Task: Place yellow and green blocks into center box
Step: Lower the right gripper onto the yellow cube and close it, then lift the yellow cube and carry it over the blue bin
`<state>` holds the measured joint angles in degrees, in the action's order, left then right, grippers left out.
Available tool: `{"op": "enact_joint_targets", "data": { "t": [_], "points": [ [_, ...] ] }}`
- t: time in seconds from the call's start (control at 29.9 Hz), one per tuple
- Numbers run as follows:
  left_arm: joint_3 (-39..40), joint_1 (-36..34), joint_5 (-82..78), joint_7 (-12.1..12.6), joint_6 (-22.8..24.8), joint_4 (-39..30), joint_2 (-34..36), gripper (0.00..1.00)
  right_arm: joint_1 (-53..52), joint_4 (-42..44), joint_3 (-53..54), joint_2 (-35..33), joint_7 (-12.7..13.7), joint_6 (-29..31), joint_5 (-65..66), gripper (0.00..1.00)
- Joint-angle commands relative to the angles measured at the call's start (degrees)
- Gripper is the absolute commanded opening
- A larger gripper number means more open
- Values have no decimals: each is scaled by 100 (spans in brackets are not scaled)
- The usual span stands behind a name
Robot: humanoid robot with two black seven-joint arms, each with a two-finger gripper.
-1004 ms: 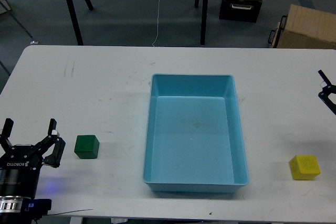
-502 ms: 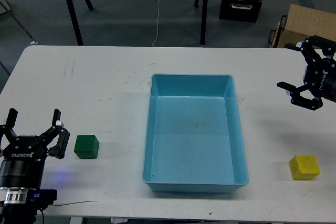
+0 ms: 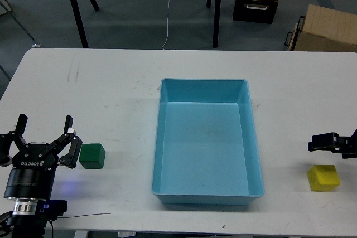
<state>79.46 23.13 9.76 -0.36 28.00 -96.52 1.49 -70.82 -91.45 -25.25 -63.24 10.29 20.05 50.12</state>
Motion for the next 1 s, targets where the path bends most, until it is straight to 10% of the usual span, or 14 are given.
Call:
{"op": "enact_joint_targets", "data": {
  "t": [0.0,0.6,0.84,0.97],
  "points": [
    [-62,-2,0,-8,0,2,-61,100,121,-39,2,-4,8,-1,147,100],
    [-79,25,-18,-8,0,19,-105,100,543,-197,64,339,175,-396,156,97],
    [-114,25,-18,-17,0,28,-105,100,621,-339,90,330,360,-659,384,30],
    [-115,25,-18,-17,0,28,-105,100,657,-338,90,339,360,-1012,358,17]
  ]
}}
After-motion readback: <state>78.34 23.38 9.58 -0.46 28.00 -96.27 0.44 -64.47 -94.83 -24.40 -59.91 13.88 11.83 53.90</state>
